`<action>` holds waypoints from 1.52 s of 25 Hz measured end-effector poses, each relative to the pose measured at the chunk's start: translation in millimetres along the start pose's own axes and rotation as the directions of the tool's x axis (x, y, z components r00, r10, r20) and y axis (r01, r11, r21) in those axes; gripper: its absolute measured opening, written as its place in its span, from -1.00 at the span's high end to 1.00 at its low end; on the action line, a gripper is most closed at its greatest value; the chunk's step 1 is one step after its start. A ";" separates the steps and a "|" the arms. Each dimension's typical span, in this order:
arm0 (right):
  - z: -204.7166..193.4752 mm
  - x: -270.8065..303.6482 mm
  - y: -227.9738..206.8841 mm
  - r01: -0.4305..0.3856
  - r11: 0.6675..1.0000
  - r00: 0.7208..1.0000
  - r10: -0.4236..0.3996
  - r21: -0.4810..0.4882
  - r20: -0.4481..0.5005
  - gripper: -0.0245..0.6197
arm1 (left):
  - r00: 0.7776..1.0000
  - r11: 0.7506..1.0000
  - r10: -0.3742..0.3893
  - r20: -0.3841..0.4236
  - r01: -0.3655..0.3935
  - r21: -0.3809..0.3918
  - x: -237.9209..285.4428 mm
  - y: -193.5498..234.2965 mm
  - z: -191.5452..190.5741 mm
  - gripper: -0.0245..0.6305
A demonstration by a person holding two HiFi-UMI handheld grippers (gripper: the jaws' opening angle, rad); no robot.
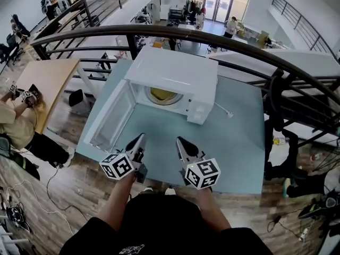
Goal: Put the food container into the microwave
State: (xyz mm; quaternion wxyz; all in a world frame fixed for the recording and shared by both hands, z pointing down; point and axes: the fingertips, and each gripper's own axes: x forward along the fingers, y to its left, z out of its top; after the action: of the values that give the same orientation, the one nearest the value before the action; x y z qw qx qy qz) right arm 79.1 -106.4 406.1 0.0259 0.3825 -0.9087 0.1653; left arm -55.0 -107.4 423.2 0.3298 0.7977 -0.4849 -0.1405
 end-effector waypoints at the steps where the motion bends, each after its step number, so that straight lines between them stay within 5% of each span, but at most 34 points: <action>1: 3.9 -0.2 0.2 0.004 1.000 1.000 -0.004 -0.006 0.006 0.90 | 1.000 0.999 0.001 -0.009 0.000 0.033 -0.4 -1.9 3.5 0.90; 8: 31.7 -1.5 9.2 0.060 0.998 0.997 -0.057 -0.038 0.056 0.90 | 0.999 0.972 0.009 -0.053 0.004 0.234 -10.4 -10.6 31.2 0.90; 18: 64.3 -13.9 20.8 0.159 0.983 0.981 -0.148 -0.089 0.124 0.90 | 0.999 0.856 -0.019 -0.045 0.040 0.515 -22.5 -31.8 72.0 0.90; 31: 75.1 -21.1 32.5 0.217 0.971 0.969 -0.202 -0.098 0.145 0.90 | 1.000 0.820 -0.026 -0.013 0.029 0.571 -34.2 -28.7 95.0 0.90; 38: 73.7 -14.7 33.2 0.223 0.969 0.968 -0.207 -0.106 0.141 0.90 | 1.000 0.779 -0.019 -0.004 0.018 0.627 -33.1 -27.8 96.6 0.90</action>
State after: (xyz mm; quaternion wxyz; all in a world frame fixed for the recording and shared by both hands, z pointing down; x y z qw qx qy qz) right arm 72.0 -98.2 324.7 0.0080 0.4866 -0.8698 0.0809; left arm -104.8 -107.7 329.8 0.0439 0.8666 -0.4965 0.0246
